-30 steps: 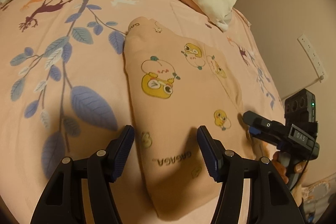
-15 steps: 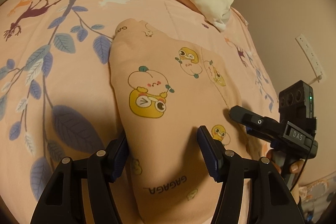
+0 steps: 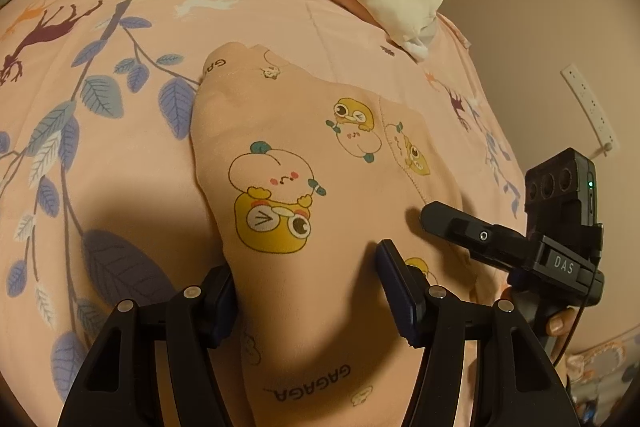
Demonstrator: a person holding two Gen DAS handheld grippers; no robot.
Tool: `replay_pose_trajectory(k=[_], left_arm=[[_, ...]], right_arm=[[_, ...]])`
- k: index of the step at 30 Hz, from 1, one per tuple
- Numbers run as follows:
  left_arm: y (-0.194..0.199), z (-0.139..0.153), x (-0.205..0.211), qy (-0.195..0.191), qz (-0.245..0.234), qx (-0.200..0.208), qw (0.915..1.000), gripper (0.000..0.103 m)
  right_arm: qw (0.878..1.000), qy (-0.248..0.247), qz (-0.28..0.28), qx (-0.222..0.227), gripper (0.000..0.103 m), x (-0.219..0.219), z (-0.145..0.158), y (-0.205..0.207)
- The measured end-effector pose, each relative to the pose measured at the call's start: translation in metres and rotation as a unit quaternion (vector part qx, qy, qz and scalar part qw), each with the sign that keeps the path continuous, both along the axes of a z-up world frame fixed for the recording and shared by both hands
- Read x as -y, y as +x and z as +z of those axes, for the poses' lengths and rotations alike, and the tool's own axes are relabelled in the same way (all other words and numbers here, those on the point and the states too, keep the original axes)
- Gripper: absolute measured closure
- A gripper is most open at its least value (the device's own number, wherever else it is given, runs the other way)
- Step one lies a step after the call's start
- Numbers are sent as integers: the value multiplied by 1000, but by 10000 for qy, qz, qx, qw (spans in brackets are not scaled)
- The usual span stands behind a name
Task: Fold small clothes
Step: 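Grasp the shirt end with the right gripper while the left gripper grasps it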
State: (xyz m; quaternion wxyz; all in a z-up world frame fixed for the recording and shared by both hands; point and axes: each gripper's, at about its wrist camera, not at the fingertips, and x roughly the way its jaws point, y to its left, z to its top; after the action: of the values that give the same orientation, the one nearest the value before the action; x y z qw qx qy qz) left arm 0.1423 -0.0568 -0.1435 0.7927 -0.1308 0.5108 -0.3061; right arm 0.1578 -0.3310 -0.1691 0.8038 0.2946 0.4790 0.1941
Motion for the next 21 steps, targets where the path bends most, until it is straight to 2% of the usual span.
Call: replay_pose_trajectory(k=[8, 12, 16, 21], left_arm=[[5, -1, 3, -69, -9, -21, 10000, 42], [10, -2, 4, -161, 56, -84, 9998, 42], [9, 0, 9, 0, 57, -8, 10000, 43], [10, 1, 12, 213, 102, 26, 9997, 54]], right_arm=[[10000, -53, 0, 40, 41, -2, -1, 2], [9996, -253, -51, 59, 53, -5, 0, 0], [9991, -414, -99, 86, 62, -8, 3, -1], [9970, -724, -108, 257, 72, -19, 9, -4]])
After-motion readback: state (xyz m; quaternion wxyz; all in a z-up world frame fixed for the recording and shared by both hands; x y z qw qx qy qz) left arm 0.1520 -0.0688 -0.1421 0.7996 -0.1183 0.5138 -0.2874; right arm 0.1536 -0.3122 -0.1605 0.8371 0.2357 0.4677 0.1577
